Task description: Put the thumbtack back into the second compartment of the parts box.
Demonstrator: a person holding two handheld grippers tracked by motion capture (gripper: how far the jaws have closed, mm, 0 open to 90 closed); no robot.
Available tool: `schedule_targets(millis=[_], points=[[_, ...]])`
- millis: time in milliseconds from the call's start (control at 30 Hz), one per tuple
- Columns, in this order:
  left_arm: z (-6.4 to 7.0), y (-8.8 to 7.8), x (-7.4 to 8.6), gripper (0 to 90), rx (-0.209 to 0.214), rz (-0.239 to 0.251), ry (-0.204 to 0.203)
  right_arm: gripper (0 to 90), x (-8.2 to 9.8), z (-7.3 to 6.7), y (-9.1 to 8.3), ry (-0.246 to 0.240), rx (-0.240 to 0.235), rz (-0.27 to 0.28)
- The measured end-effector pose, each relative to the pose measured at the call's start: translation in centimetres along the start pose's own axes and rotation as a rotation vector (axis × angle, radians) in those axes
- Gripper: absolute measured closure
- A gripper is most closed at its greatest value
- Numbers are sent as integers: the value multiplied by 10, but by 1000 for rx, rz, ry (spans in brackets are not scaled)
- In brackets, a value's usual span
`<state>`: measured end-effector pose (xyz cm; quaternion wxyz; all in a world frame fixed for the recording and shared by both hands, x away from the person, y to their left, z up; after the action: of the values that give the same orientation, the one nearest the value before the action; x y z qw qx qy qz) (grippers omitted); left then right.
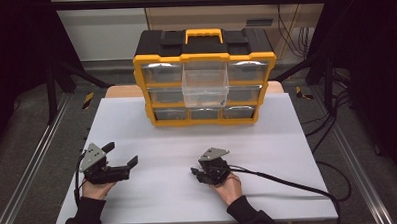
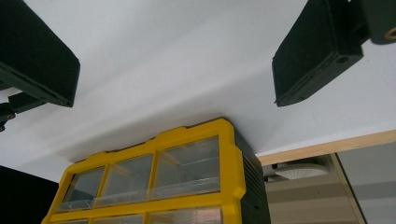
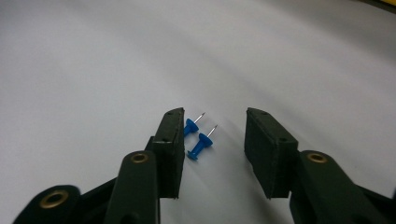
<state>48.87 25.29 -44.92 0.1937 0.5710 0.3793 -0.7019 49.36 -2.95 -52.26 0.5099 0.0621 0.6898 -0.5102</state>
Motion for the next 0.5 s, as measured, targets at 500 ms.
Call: schedule_targets(millis=[500], points=[[0, 0, 0, 5, 0, -1, 0, 746, 2, -1, 1, -8, -17, -7]])
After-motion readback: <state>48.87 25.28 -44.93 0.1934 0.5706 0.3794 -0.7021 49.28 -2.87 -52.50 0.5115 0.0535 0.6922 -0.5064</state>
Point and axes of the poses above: each handheld gripper's, and its own axes: y roughly forward along the jaws, x roughly out of its underside, z roughly to its right, the point moved 6 cm from there along y, roughly forward along the jaws, and after that the axes turned 8 degrees about x, right-handed, at the moved point
